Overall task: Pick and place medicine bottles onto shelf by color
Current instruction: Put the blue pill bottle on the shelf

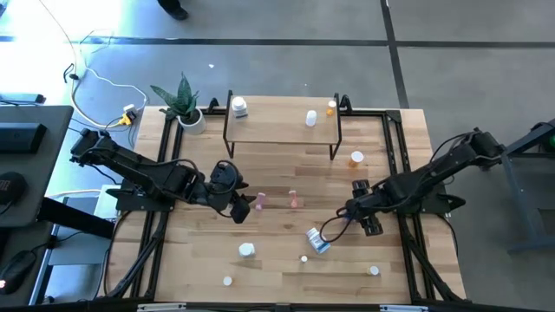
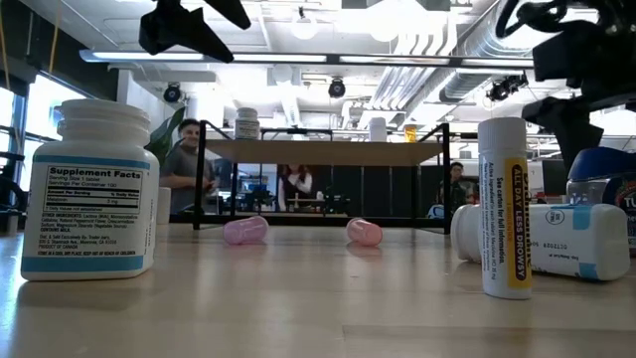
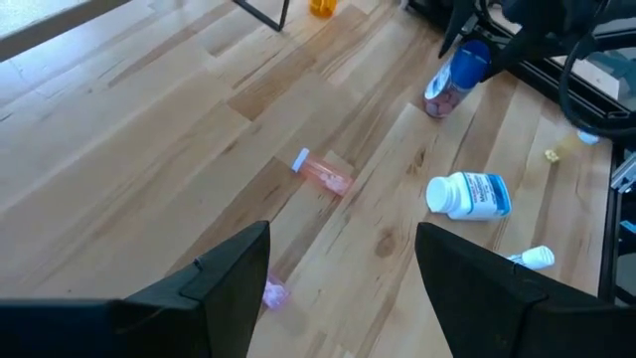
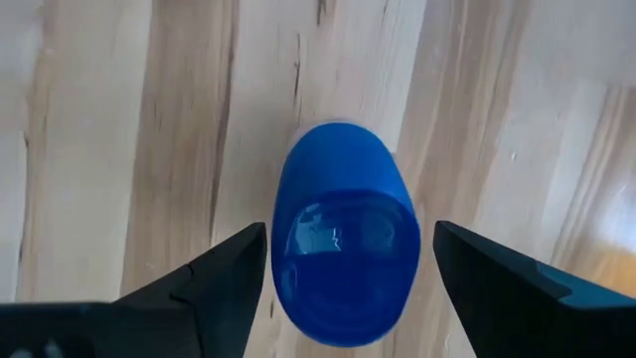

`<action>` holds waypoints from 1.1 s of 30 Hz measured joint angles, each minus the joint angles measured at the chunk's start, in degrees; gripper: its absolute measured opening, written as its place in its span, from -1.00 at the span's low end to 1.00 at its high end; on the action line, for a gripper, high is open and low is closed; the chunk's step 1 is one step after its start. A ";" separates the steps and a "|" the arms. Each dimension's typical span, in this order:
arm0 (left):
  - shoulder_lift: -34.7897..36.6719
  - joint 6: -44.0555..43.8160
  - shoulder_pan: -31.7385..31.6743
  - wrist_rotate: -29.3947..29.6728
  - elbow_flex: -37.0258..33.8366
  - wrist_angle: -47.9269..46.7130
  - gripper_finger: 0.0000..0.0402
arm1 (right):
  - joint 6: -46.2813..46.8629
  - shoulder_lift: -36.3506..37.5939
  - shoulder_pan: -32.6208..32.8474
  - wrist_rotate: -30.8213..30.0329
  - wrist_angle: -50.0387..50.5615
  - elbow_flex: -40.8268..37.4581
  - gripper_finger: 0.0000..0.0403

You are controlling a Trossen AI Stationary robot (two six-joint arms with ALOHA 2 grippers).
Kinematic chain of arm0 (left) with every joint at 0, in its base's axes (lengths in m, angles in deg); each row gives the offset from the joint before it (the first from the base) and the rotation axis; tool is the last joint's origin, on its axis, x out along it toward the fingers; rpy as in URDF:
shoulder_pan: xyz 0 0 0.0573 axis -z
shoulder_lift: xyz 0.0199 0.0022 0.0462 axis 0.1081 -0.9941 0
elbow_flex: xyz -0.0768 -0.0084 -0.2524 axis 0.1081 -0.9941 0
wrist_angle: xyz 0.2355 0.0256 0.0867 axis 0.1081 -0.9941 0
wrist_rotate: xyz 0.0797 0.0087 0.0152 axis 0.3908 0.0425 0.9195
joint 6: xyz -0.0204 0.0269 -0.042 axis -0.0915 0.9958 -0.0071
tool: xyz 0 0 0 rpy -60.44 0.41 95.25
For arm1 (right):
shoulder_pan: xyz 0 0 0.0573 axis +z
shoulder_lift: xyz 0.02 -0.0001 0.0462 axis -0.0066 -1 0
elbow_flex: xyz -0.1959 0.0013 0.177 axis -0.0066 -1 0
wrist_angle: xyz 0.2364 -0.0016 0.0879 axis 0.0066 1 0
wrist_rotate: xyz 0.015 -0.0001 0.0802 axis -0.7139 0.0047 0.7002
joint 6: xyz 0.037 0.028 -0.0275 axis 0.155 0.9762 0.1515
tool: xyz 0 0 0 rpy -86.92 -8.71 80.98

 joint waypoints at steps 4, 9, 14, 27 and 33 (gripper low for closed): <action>0.00 0.00 0.00 0.00 0.00 -0.04 0.21 | 0.11 -0.79 0.00 0.15 -0.13 0.00 0.30; 0.00 0.02 -0.02 -0.01 0.00 -0.09 0.21 | 1.41 -0.81 0.00 0.36 -0.29 0.05 -0.03; 0.00 0.74 -0.02 -0.02 0.00 -0.07 0.21 | 4.40 -0.79 0.00 0.85 -0.36 0.13 -0.21; 0.00 4.54 -2.64 -0.14 0.00 -0.07 0.21 | 20.47 -0.84 -2.61 2.34 4.12 11.43 -0.21; 0.00 6.08 -6.13 -0.32 0.00 -0.05 0.21 | 23.95 -0.84 -7.78 2.55 6.96 18.33 -0.21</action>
